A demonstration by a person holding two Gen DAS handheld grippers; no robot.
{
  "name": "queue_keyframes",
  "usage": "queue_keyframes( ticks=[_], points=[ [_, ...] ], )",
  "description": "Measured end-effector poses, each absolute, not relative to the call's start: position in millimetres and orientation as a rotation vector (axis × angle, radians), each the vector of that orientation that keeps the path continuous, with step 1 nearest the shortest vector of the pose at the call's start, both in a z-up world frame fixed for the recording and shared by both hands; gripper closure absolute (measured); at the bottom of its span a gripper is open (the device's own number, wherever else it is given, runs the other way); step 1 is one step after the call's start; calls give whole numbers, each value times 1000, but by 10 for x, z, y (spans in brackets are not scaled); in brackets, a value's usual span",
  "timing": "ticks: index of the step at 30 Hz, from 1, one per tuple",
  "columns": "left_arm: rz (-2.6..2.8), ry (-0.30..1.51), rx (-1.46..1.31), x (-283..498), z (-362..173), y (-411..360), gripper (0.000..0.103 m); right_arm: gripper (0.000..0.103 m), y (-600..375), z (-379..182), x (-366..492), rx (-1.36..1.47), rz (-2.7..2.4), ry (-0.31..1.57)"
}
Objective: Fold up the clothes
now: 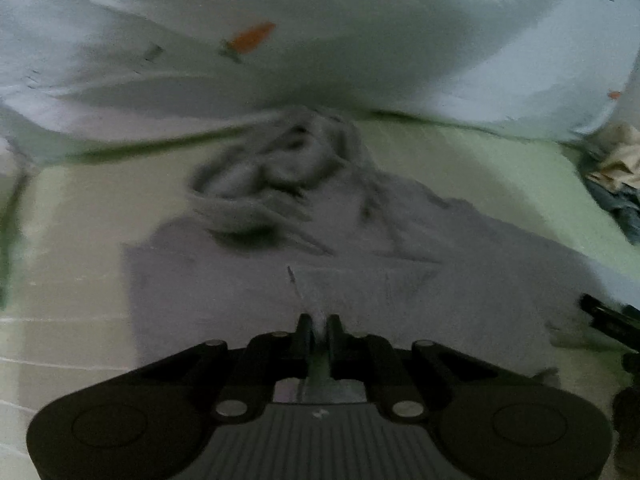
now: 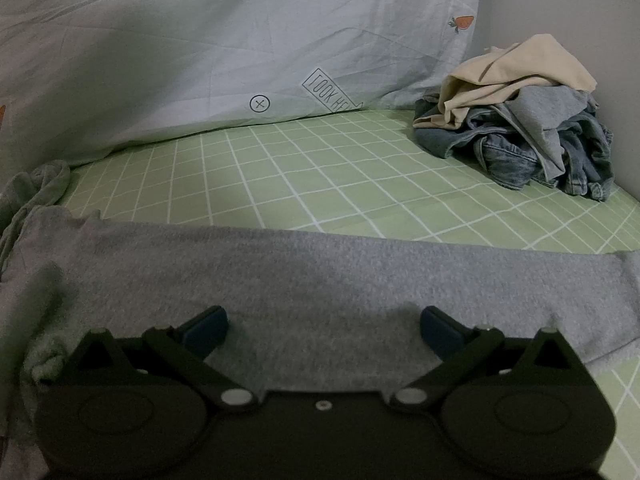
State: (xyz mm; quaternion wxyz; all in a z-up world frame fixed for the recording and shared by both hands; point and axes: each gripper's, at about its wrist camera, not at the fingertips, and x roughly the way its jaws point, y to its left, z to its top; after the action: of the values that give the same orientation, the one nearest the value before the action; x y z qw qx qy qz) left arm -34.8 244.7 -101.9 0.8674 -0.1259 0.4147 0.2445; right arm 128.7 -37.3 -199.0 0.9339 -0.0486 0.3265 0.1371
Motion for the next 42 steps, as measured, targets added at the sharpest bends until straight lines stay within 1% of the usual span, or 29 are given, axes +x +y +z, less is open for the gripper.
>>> queue_keyframes(
  ticks=[7,9,12,14,15,16,17,18,19,20,22,26,29,33,35,37,41,42],
  points=[
    [687,876,-309,-637,-1053,2859,94,0,-371,-1989,1289,-100,281,669],
    [732,899,-309,-695,-1111,2946,90,0,-371,-1989,1290,-100,281,669],
    [811,951,-303,-746,-1228,3041,88,0,-372,-1988,1291,-100,282,670],
    [841,952,-319,-806,-1227,3052,72,0,-372,-1987,1291,-100,282,670],
    [854,951,-328,-837,-1223,3055,68,0,-372,-1987,1292,-100,282,670],
    [868,950,-337,-868,-1218,3058,61,0,-374,-1988,1294,-100,283,670],
    [882,949,-346,-900,-1214,3061,49,0,-373,-1988,1293,-100,282,670],
    [876,937,-366,-917,-1194,3041,42,0,-372,-1988,1292,-100,282,670],
    [862,924,-373,-916,-1173,2987,32,0,-371,-1988,1291,-100,282,670],
    [848,910,-376,-911,-1153,2926,27,0,-370,-1988,1291,-100,282,670],
    [814,912,-326,-859,-1132,2735,23,0,-369,-1988,1290,-102,283,670],
    [712,944,-250,-754,-1192,2298,17,0,-391,-1986,1289,-100,296,673],
    [630,992,-229,-728,-1309,1975,17,0,-448,-1959,1312,-107,340,692],
    [610,1054,-219,-784,-1491,1642,15,0,-687,-1888,1379,-191,345,697],
    [653,1047,-299,-860,-1561,1598,10,0,-897,-1865,1438,-208,291,685],
    [697,1040,-376,-905,-1613,1608,8,0,-1184,-1874,1557,-183,241,707],
    [752,1046,-409,-866,-1699,1636,0,0,-1745,-1846,1741,-175,128,694],
    [762,1044,-424,-844,-1712,1648,0,0,-1877,-1831,1782,-174,104,686]
  ],
)
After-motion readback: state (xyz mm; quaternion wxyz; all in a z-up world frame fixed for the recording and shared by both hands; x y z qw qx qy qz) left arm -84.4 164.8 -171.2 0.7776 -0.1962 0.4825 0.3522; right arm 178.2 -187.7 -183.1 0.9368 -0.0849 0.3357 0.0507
